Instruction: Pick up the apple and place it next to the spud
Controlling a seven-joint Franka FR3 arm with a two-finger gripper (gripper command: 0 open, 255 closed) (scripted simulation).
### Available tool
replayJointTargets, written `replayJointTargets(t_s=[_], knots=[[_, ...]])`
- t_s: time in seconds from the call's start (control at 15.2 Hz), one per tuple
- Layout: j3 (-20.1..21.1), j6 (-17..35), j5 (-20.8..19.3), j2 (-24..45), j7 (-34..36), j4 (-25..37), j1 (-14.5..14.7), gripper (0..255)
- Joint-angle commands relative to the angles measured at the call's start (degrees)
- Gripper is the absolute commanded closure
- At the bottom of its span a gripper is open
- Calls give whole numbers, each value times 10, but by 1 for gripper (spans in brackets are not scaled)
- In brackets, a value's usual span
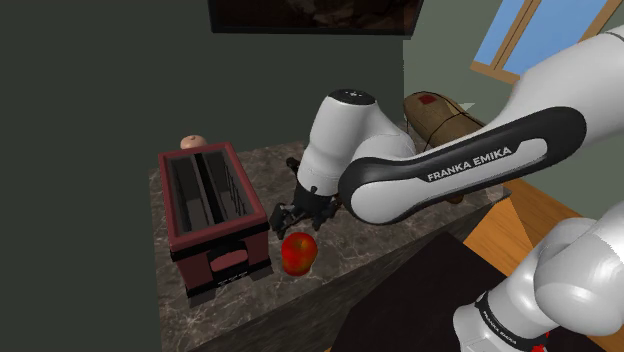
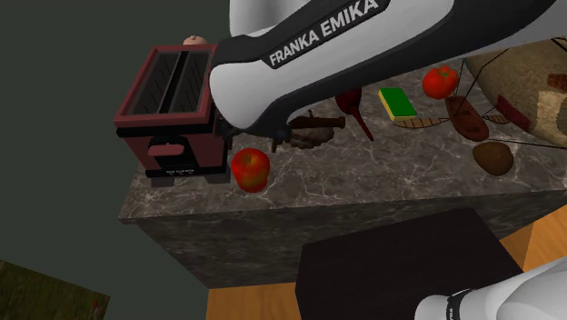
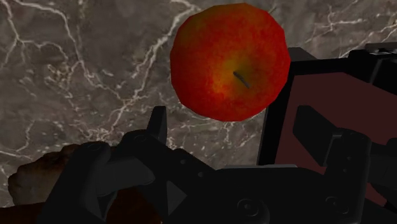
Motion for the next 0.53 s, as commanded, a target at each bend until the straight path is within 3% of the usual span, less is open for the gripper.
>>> replayJointTargets(t_s=[0.0, 0.46], knots=[[3, 17, -10, 16, 7, -1, -2, 0], [6, 38, -23, 36, 16, -5, -3, 0]])
